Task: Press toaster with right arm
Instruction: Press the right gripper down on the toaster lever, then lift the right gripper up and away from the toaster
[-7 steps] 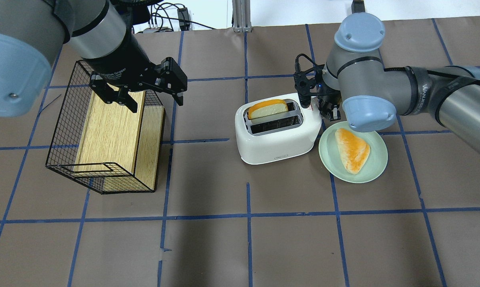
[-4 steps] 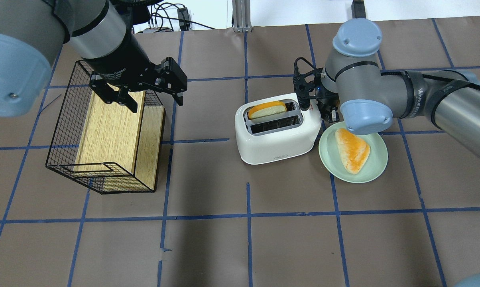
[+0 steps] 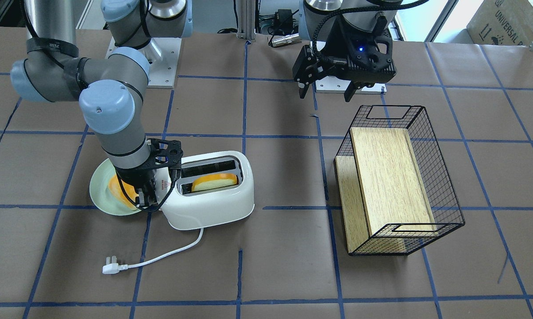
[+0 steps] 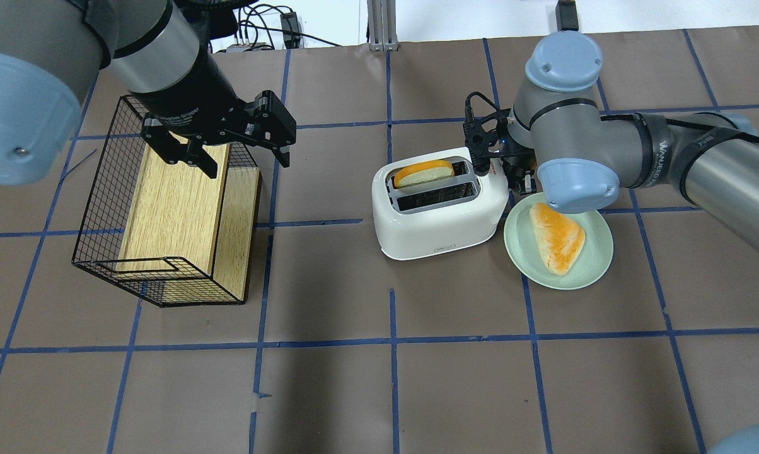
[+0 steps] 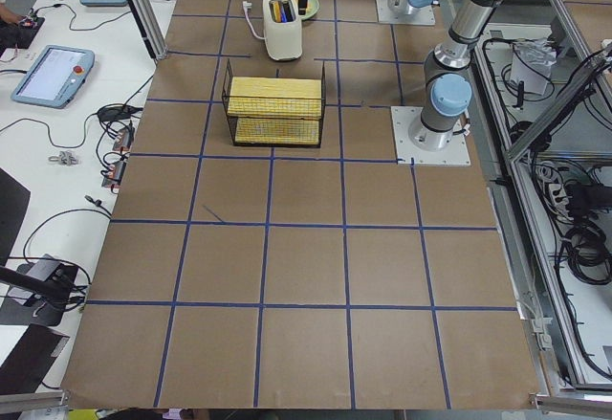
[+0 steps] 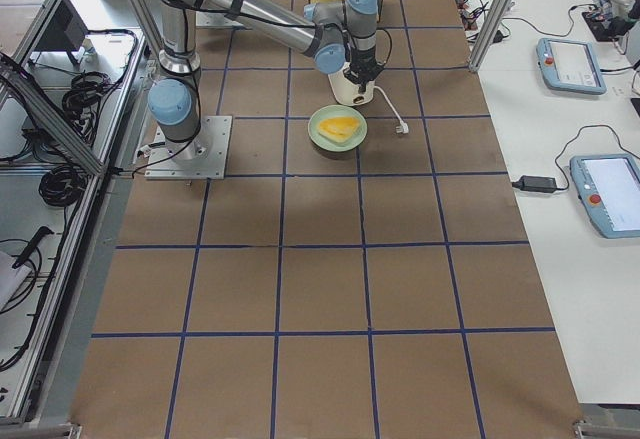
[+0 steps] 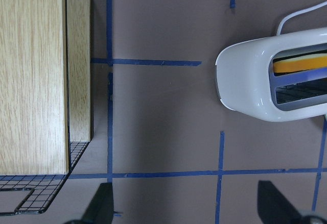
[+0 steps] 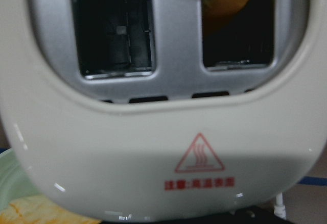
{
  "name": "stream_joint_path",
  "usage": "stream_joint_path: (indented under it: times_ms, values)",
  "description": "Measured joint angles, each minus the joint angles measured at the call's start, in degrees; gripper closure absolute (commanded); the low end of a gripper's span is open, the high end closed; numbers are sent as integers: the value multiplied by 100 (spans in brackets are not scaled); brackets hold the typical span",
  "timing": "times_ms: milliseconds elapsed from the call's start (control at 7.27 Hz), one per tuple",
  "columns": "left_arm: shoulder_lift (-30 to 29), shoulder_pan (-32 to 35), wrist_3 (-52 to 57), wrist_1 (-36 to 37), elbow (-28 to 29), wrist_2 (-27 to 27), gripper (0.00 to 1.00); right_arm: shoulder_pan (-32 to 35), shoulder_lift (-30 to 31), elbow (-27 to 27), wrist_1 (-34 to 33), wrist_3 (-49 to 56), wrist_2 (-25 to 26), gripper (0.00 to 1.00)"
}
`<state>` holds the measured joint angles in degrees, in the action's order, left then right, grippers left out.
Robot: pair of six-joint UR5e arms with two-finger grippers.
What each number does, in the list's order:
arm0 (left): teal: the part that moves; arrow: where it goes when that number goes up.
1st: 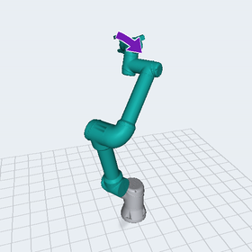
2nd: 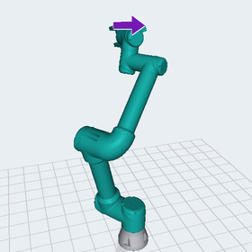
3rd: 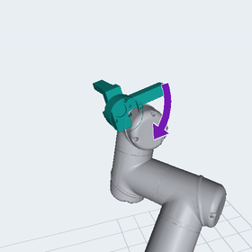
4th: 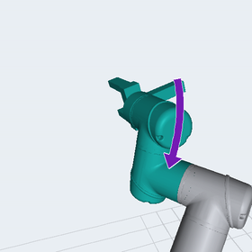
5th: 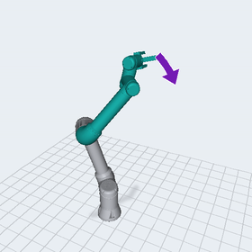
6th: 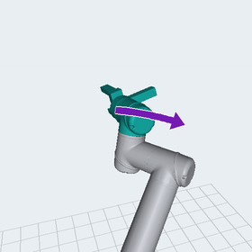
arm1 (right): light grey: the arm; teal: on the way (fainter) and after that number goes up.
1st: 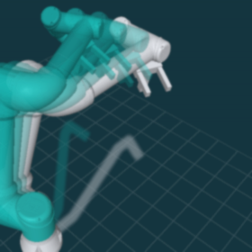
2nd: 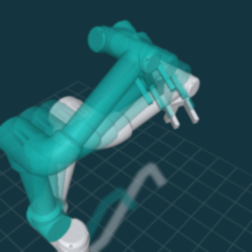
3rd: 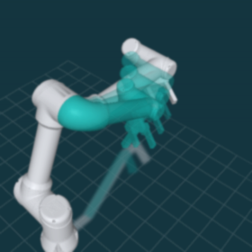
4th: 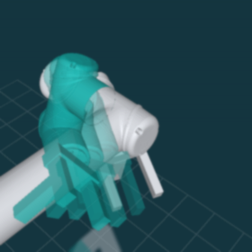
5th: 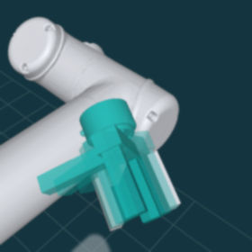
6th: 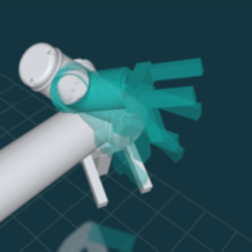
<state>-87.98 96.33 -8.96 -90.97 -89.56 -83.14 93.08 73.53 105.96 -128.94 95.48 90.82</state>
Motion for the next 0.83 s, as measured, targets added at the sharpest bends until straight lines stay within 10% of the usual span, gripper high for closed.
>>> stream_joint_path:
  times_ms: [825]
  values:
    - [0,0,0,0,0,0,0,-1,-93,-5,-8,-23,-56,90]
